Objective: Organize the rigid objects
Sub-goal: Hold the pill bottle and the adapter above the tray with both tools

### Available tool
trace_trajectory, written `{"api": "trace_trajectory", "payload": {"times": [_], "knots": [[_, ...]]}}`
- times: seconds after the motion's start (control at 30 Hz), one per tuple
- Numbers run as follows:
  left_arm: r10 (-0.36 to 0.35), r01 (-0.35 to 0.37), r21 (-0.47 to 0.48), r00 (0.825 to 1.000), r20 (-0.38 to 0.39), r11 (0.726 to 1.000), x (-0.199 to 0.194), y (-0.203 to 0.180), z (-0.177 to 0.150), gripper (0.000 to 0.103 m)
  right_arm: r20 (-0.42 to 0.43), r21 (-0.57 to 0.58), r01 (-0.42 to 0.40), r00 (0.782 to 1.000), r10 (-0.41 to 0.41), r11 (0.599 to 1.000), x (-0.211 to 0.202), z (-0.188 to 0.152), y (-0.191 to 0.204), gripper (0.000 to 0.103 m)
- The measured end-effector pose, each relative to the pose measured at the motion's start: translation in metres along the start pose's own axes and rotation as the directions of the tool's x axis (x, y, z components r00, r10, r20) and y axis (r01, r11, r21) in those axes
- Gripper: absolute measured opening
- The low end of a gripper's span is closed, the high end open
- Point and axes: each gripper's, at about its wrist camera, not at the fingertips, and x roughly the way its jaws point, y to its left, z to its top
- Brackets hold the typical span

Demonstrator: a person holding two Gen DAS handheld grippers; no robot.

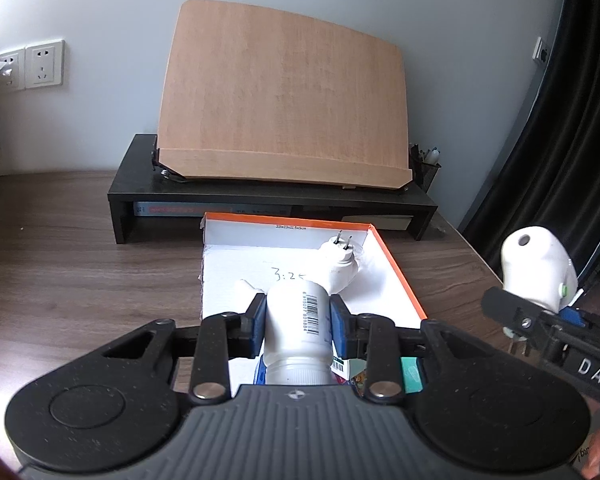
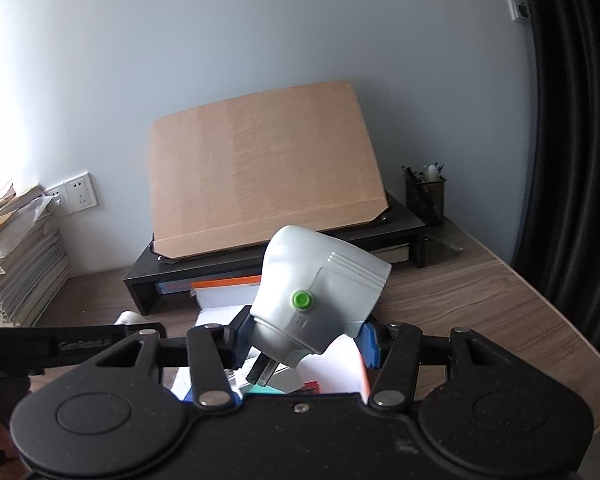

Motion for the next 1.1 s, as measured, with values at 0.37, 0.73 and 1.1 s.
{"api": "trace_trajectory", "payload": {"times": [0.37, 0.73, 1.1], "knots": [[-0.011, 0.01, 0.022, 1.0, 0.017, 1.0, 0.008, 0.001, 0.014, 0.033, -0.011, -0.028, -0.016, 1.0, 0.016, 0.999, 0.019, 0.006, 0.016, 0.063], [-0.014, 0.014, 0.016, 1.0, 0.026, 1.0, 0.014, 0.002, 0.016, 0.033, -0.027, -0.048, -0.024, 0.999, 0.022, 0.999, 0.03, 0.01, 0.018, 0.063], [-0.023, 0.023, 0.009, 1.0, 0.007, 1.0, 0.028, 0.002, 0.017, 0.033, -0.084, -0.068, -0.04, 0.996, 0.034, 0.997, 0.047, 0.011, 0.013, 0.063]]}}
